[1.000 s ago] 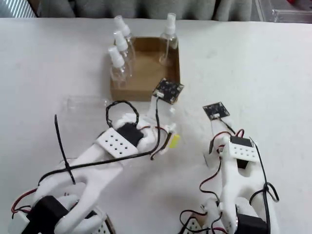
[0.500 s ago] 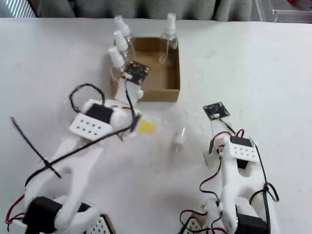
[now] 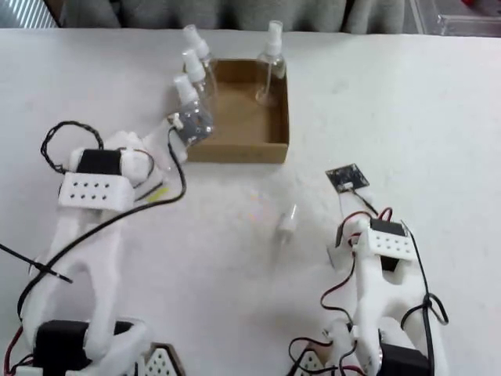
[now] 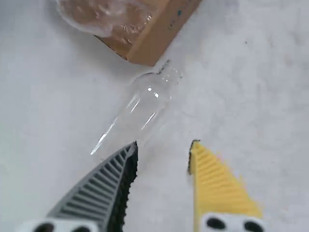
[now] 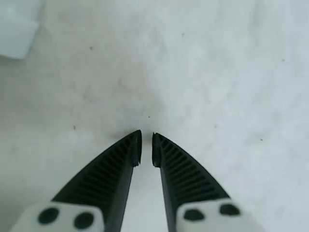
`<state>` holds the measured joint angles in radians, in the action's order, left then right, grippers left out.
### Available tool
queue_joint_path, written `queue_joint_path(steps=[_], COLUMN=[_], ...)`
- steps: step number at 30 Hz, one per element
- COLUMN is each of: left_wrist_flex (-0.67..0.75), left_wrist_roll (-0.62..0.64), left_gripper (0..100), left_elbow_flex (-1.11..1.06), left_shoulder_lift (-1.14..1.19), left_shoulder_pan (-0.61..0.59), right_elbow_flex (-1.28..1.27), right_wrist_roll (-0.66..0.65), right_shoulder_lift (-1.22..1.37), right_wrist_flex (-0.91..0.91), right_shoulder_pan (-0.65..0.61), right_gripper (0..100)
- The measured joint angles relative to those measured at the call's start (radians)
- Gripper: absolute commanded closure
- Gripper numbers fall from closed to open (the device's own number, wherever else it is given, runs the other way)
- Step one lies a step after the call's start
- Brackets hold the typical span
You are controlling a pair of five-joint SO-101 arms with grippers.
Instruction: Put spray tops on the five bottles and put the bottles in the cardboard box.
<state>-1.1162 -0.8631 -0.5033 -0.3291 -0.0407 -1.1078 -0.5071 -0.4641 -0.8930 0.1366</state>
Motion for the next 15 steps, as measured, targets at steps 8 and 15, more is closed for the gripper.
queue_joint_path(steps=[8,15], left_wrist_flex=[0.003,-0.098], left_wrist_roll=[-0.11,-0.247], left_gripper=[72,72], left_elbow_flex=[0.144,0.356], left_shoulder_lift=[0.13,0.367], left_shoulder_pan=[-0.009,-0.014], right_elbow_flex=[0.0,0.0], right_wrist_roll=[0.0,0.0], right_shoulder_lift=[0.0,0.0], right_wrist_flex=[0.0,0.017], right_shoulder_pan=[0.0,0.0], right_gripper=[98.1,98.1])
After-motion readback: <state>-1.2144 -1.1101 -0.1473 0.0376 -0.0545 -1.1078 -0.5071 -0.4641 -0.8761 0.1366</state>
